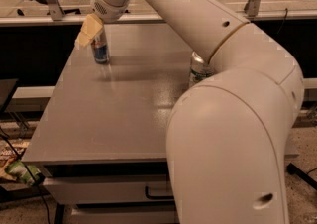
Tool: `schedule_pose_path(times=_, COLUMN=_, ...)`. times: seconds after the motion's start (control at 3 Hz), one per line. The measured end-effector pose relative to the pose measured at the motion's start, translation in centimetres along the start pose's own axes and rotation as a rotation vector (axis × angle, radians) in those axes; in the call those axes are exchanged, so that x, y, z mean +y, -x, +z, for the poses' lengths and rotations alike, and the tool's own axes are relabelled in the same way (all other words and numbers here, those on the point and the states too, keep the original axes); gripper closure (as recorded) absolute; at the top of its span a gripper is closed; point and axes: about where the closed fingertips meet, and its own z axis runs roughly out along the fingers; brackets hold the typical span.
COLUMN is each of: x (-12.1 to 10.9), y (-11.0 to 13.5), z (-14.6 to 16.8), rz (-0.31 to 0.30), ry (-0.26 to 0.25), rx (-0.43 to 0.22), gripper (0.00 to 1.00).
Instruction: Move redbull can near 7up can
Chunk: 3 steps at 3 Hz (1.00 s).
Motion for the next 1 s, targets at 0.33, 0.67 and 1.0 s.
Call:
schedule_pose_path(times=0.33, x=0.45, y=0.72, z=0.27, rz=-0.006, ry=0.020, rx=-0.013, gripper=0.19)
schedule_pose_path(times=0.67, x=0.72, y=1.26, z=0.38, rz=-0.013, ry=0.034, rx=-0.019, gripper=0.42)
schedule_pose_path(times=1.0, x=0.77, y=1.39, z=-0.03, rz=-0.019, ry=0.038, rx=-0.026, gripper=0.65)
